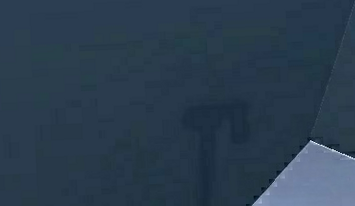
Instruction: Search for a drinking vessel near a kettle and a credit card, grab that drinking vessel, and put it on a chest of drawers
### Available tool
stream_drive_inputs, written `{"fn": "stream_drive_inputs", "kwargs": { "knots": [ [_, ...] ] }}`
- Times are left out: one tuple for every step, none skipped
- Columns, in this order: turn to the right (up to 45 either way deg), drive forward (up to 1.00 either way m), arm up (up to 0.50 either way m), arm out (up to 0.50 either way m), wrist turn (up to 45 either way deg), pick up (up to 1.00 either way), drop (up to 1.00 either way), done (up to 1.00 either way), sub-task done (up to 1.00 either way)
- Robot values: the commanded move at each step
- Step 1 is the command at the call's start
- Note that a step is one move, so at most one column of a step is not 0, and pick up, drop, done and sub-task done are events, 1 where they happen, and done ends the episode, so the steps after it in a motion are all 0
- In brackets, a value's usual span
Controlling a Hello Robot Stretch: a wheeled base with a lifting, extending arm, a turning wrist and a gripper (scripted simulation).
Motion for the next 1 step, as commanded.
{"fn": "stream_drive_inputs", "kwargs": {
  "knots": [
    [3.0, 0.0, 0.0, 0.0, 0.0, 0.0, 0.0, 0.0, 0.0]
  ]
}}
